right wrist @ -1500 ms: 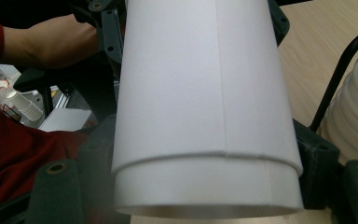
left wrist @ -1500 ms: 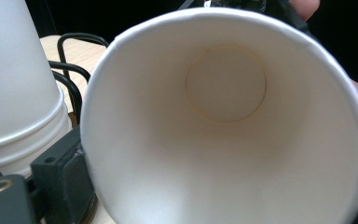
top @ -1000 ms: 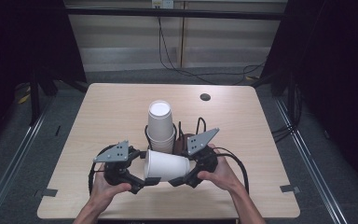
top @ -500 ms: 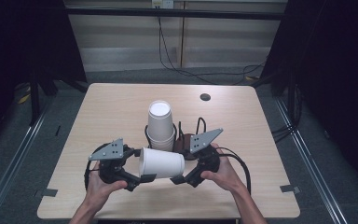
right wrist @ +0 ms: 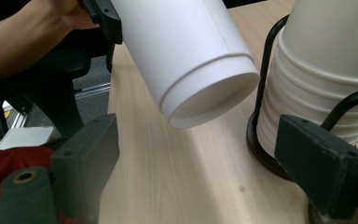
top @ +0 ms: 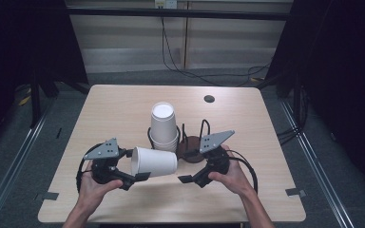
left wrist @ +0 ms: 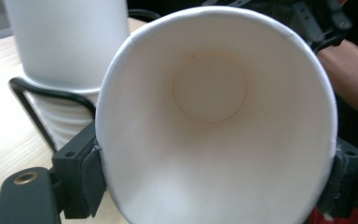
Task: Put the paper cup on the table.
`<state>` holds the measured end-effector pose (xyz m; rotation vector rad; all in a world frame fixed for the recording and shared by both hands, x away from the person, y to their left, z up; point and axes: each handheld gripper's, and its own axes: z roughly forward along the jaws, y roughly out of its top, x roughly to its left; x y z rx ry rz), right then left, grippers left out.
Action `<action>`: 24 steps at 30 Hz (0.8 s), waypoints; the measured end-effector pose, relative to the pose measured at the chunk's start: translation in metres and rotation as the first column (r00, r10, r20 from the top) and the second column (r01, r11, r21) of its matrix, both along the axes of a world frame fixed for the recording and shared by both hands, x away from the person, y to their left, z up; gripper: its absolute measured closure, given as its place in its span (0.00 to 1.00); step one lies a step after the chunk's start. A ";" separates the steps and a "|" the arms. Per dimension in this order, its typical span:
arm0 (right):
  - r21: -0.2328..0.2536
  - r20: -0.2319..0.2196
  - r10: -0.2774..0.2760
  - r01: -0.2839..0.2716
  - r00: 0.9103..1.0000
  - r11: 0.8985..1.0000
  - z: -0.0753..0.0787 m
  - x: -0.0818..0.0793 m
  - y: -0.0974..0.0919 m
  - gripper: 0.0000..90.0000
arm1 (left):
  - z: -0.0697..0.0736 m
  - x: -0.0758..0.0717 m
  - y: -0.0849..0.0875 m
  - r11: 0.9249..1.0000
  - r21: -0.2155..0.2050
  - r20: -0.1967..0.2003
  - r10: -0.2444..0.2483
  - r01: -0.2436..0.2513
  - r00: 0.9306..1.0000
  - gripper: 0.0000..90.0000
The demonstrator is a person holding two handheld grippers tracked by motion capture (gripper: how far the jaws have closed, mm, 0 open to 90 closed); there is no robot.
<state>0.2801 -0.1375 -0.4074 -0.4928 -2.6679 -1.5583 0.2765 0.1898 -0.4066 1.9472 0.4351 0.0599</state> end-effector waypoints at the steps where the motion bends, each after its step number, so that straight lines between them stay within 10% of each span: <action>1: -0.005 -0.005 -0.005 0.005 1.000 1.000 0.000 0.001 0.000 0.16 | 0.000 0.000 0.001 1.000 0.000 -0.004 0.005 -0.005 1.000 0.17; 24: -0.014 0.012 -0.111 0.111 0.994 0.994 -0.001 0.001 -0.010 0.16 | 0.009 0.008 0.044 0.989 0.089 -0.045 0.123 -0.118 0.991 0.15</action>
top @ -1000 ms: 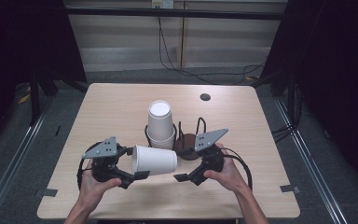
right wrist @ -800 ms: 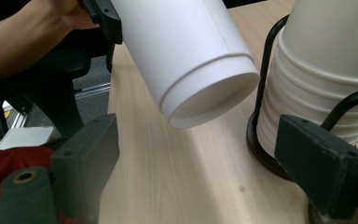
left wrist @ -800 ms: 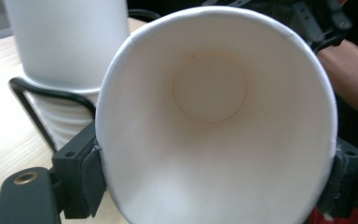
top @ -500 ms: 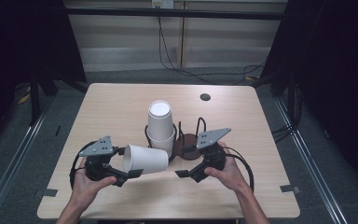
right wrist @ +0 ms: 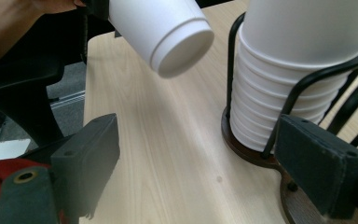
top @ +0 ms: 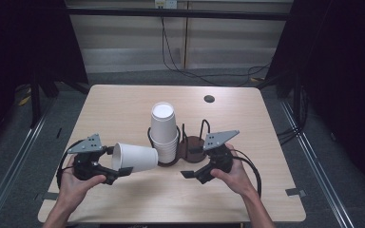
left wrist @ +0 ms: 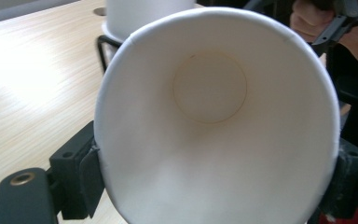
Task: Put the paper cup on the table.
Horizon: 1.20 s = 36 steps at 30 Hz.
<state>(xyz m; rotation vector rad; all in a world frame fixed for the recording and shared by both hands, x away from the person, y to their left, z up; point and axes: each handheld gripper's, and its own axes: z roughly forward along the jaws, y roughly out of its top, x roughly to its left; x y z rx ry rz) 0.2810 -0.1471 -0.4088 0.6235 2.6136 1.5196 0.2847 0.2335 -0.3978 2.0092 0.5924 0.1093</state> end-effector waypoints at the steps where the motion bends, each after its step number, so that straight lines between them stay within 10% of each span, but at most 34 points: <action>1: 0.000 -0.001 0.000 0.000 1.000 1.000 0.000 0.000 -0.001 0.16 | 0.001 0.001 0.003 1.000 0.007 0.001 0.001 -0.001 1.000 0.15; 17: 0.011 0.014 -0.015 0.014 1.000 1.000 0.003 -0.003 -0.007 0.16 | 0.023 0.013 0.019 0.987 0.137 0.009 0.084 -0.084 0.996 0.14; 36: 0.031 0.009 -0.022 0.022 1.000 0.999 0.002 -0.001 -0.007 0.16 | 0.035 0.047 0.022 0.938 0.331 -0.011 0.108 -0.098 0.994 0.14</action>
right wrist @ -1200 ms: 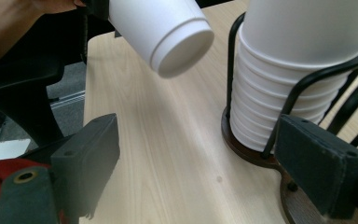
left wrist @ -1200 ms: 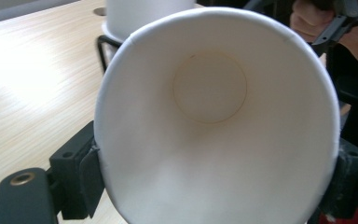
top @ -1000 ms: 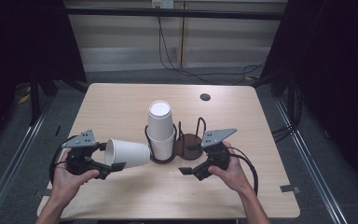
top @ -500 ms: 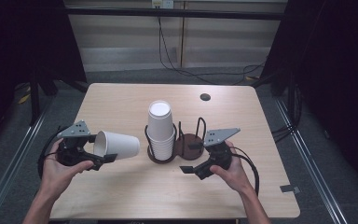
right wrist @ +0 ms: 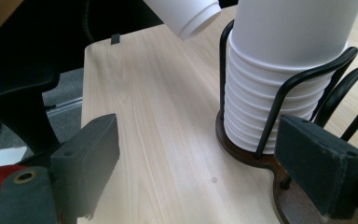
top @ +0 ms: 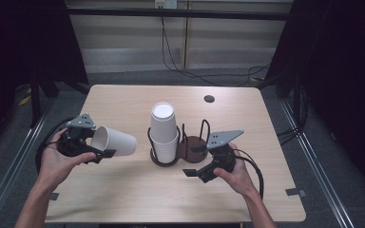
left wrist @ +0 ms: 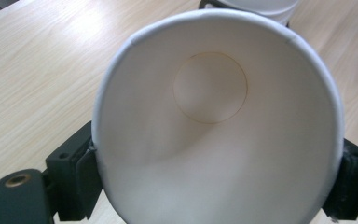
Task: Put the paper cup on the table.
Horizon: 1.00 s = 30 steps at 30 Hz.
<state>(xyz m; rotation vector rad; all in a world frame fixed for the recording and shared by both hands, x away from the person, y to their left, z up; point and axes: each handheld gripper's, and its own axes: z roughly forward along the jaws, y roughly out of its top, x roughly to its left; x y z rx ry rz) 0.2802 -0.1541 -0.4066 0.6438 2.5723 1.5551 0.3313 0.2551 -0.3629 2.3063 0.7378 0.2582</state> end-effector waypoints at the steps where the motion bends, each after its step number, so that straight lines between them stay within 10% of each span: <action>1: 0.003 0.000 -0.003 0.003 1.000 1.000 0.000 0.000 -0.001 0.16 | 0.000 0.002 0.000 1.000 0.008 -0.011 -0.001 0.001 1.000 0.14; 14: -0.006 -0.005 -0.006 0.006 1.000 1.000 -0.002 0.001 -0.001 0.16 | -0.003 0.027 -0.022 0.982 0.178 -0.072 0.073 -0.059 0.995 0.13; 30: -0.019 -0.010 0.000 0.000 1.000 1.000 -0.003 0.001 0.001 0.16 | -0.021 0.049 -0.033 0.964 0.264 -0.143 0.078 -0.038 0.987 0.12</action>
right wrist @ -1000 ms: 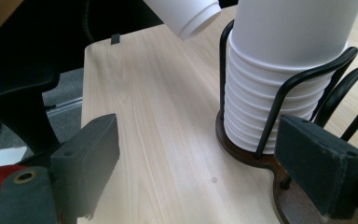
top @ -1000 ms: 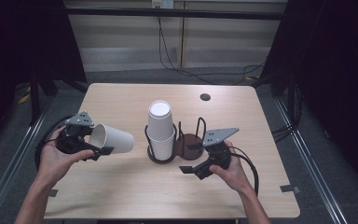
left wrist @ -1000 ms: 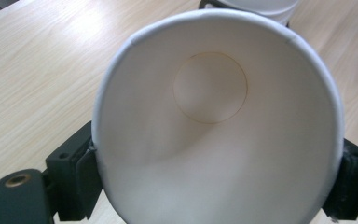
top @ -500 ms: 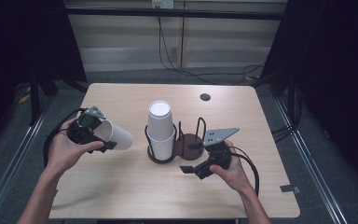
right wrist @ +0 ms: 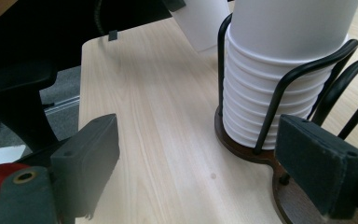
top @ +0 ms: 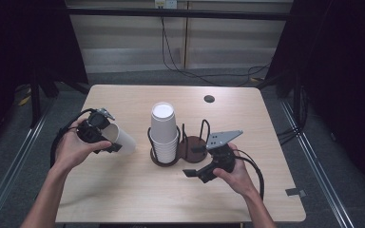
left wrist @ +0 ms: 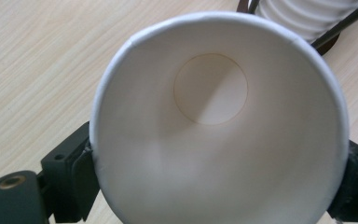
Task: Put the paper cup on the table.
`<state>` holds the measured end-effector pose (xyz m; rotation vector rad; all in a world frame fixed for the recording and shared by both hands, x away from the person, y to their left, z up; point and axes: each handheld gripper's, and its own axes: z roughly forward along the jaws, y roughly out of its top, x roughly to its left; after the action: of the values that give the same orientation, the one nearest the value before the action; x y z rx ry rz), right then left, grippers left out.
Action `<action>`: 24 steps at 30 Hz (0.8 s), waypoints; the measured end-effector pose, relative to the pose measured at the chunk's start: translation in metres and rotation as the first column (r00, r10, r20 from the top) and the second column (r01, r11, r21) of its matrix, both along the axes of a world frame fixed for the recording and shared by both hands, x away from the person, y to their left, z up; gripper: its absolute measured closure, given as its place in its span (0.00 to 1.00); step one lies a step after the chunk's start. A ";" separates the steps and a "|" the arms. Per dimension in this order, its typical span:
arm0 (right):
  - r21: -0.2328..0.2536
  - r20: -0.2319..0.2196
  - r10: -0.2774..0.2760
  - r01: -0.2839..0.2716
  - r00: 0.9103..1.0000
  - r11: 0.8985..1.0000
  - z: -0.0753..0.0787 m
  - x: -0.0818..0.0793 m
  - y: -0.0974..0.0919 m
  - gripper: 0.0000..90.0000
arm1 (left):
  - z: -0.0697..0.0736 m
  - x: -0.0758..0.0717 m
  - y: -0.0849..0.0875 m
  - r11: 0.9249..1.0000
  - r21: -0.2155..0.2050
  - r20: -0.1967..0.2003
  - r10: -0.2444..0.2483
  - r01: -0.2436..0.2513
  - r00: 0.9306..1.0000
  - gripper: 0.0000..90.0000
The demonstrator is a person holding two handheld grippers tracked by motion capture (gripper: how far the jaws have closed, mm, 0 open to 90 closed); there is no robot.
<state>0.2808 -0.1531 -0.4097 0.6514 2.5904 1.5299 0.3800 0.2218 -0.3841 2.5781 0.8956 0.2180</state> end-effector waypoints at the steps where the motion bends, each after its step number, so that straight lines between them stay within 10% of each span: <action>1: -0.002 -0.001 0.002 -0.002 1.000 1.000 0.000 0.000 0.000 0.16 | -0.001 0.001 -0.001 1.000 0.007 -0.008 0.002 -0.002 1.000 0.12; 24: -0.017 -0.004 -0.005 0.005 1.000 1.000 -0.002 0.000 0.000 0.16 | -0.017 0.019 -0.022 0.988 0.152 -0.041 0.006 0.001 0.999 0.09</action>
<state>0.2809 -0.1528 -0.4117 0.6592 2.5996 1.5045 0.3990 0.1997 -0.4009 2.7309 0.9302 0.2436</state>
